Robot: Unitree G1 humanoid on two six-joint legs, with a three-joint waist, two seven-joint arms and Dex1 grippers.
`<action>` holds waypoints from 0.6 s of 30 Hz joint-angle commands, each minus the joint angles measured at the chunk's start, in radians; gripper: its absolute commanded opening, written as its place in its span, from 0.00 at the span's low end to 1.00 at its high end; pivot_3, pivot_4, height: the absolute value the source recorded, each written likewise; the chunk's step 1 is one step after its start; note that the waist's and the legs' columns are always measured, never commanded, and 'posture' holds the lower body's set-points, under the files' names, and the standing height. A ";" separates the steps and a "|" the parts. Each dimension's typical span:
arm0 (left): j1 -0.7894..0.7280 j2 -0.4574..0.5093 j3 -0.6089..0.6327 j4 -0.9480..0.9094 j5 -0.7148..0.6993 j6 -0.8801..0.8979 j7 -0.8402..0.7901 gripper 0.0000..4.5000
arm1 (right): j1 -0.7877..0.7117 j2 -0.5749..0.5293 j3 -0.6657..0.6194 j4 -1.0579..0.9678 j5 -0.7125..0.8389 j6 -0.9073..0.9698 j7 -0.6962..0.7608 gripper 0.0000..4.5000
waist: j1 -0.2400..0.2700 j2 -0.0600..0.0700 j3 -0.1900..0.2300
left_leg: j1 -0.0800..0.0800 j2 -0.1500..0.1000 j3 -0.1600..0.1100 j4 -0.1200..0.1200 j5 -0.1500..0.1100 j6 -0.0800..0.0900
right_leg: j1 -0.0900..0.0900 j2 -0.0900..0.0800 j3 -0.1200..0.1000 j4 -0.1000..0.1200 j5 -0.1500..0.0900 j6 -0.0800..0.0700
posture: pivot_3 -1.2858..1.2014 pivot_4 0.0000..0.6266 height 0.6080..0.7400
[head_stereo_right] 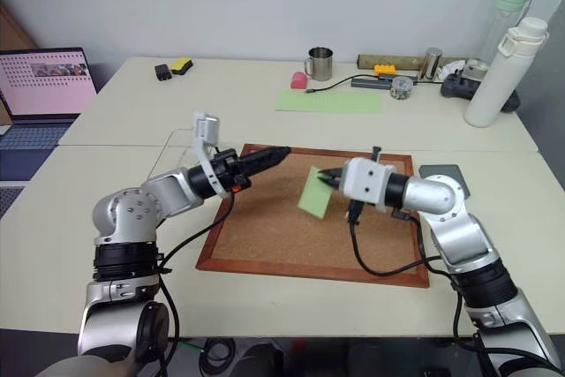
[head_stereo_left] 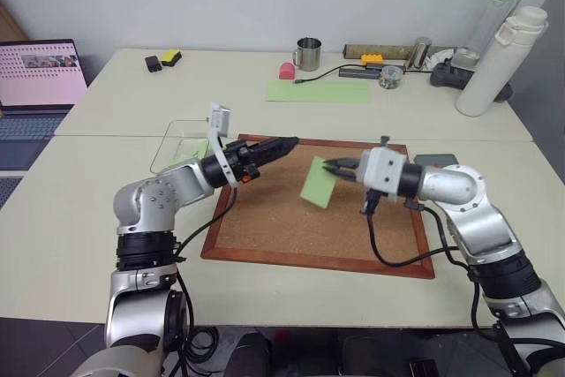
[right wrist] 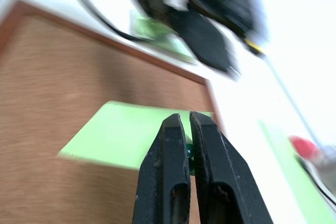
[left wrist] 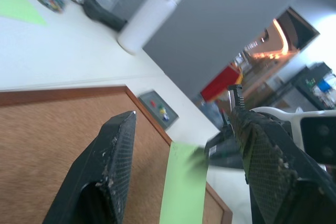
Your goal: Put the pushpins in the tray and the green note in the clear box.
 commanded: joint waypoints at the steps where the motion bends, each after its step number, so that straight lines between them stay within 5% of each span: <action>1: 0.055 0.029 -0.058 -0.109 0.000 -0.007 -0.030 0.67 | -0.007 0.005 -0.045 -0.031 0.041 0.029 -0.018 0.00 | 0.000 0.000 0.000 | 0.000 0.000 0.000 0.000 0.000 0.000 | 0.000 0.000 0.000 0.000 0.000 0.000 | 0.52 0.24 1.00; 18: 0.047 0.024 -0.214 -0.098 0.056 -0.100 -0.120 0.67 | -0.057 0.043 -0.033 -0.125 0.100 0.136 -0.043 0.00 | 0.005 0.000 0.000 | 0.000 0.000 0.000 0.000 0.000 0.001 | 0.000 0.000 0.000 0.000 0.000 0.000 | 0.52 0.24 1.00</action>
